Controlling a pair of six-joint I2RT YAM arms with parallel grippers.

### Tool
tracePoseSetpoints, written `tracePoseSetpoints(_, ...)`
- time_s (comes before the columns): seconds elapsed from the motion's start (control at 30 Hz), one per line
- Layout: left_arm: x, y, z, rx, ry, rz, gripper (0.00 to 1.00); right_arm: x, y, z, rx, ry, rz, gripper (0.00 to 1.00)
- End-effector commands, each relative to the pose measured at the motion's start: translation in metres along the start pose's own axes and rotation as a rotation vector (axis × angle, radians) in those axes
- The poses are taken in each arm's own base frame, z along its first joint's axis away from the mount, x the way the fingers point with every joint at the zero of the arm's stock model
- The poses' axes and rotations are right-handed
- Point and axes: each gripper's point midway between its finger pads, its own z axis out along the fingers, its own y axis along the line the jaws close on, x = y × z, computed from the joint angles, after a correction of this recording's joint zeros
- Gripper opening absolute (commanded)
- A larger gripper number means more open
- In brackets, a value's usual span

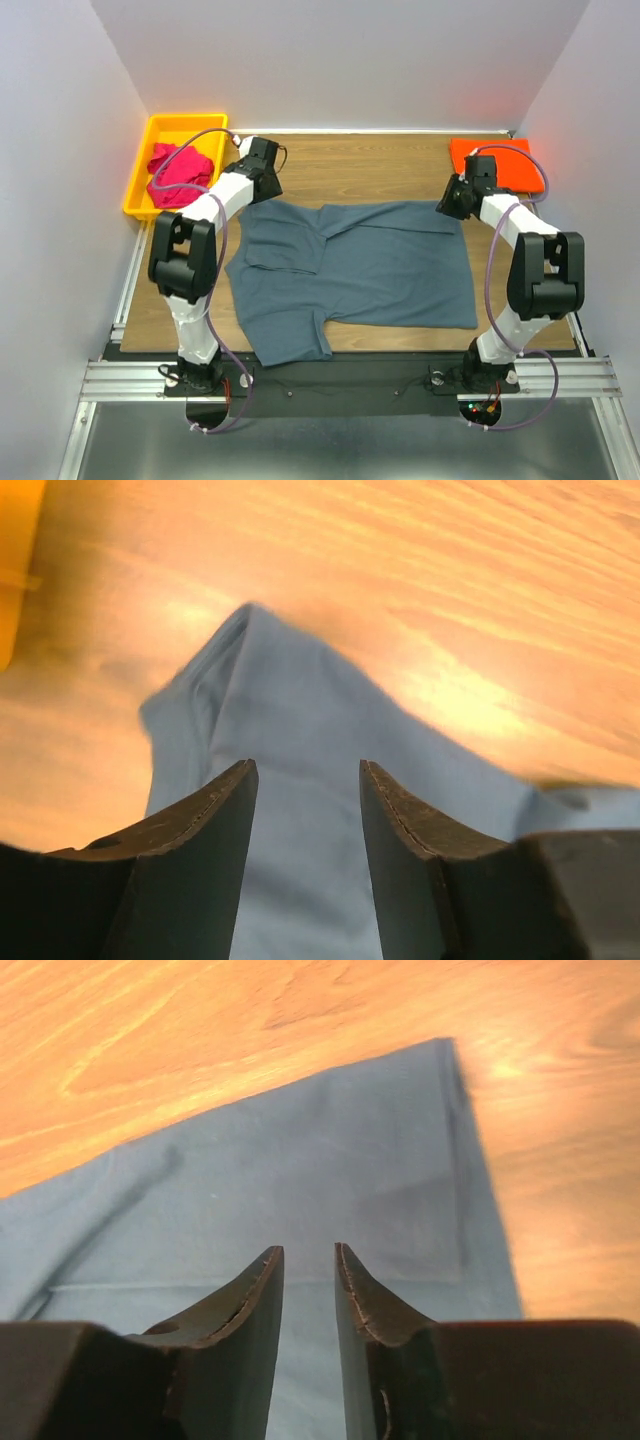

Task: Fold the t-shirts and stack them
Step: Fold the tshirt

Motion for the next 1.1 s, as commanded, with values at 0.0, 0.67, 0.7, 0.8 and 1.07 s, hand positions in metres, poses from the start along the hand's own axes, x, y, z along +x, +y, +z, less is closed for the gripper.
tracePoseSetpoints(0.0,-0.033,-0.010,0.017,0.028,-0.051,0.025,0.54,-0.018,-0.003,0.011,0.014,-0.022,0.013,0.32)
tracePoseSetpoints(0.67,-0.013,0.058,0.108,-0.145,0.050,-0.098,0.46,0.005,-0.078,0.075,0.171,0.104,0.141,0.32)
tracePoseSetpoints(0.7,-0.017,0.065,0.109,-0.158,0.044,-0.115,0.46,0.007,-0.082,0.077,0.176,0.110,0.147,0.32)
tracePoseSetpoints(0.8,-0.022,0.069,0.111,-0.156,0.036,-0.130,0.46,-0.004,-0.089,0.078,0.201,0.086,0.148,0.32)
tracePoseSetpoints(1.07,-0.057,0.042,0.083,-0.032,-0.037,-0.135,0.61,-0.041,-0.054,0.053,0.061,0.014,0.089,0.34)
